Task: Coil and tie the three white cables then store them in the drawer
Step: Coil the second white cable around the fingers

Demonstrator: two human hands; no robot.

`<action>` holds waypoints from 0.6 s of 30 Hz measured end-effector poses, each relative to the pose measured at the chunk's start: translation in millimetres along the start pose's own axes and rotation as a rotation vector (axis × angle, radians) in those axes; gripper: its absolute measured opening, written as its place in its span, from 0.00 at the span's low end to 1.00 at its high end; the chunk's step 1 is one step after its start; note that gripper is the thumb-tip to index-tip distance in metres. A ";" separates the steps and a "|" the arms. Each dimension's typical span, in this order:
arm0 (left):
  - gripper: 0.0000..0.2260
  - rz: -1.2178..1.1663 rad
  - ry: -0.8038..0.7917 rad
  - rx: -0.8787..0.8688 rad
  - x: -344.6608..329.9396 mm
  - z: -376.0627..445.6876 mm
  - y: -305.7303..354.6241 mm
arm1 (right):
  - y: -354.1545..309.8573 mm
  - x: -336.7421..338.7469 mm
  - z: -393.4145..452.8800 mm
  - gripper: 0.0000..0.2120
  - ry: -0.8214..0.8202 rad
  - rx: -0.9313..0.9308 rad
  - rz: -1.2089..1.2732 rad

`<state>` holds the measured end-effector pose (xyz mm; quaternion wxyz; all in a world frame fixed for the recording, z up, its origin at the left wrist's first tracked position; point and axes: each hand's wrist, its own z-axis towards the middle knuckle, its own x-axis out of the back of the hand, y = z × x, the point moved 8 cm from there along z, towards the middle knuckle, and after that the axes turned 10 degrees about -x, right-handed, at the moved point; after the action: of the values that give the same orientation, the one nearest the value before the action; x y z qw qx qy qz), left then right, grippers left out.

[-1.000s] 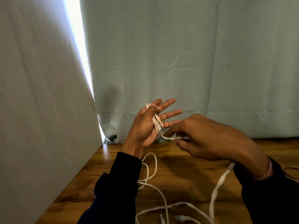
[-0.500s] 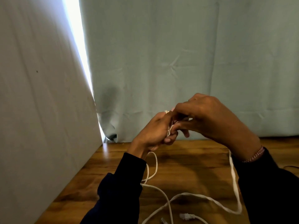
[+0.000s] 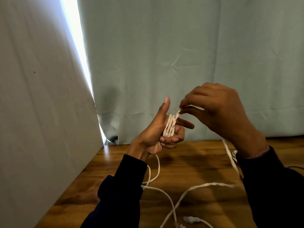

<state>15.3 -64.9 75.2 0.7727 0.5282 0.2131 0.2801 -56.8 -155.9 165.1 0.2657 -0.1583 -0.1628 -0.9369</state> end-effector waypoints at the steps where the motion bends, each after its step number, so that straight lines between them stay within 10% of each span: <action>1: 0.41 0.033 -0.014 -0.011 -2.6 -2.0 2.9 | -1.9 -0.8 -2.7 0.04 0.069 0.042 -0.008; 7: 0.18 0.063 -0.008 -0.124 -13.8 -9.1 21.9 | 7.4 -14.9 -9.0 0.17 0.174 -0.011 -0.052; 12: 0.19 -0.108 0.020 -0.211 -17.3 -7.5 31.3 | 12.0 -64.6 -15.6 0.35 -0.321 -0.280 -0.105; 18: 0.20 -0.174 0.308 -0.314 6.3 -6.3 41.8 | -12.2 -106.0 -43.4 0.20 -0.937 -0.424 0.113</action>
<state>7.4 -44.4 111.9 0.8250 0.3323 0.3270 0.3193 13.1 -115.7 82.9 0.1767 -0.6197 -0.0622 -0.7622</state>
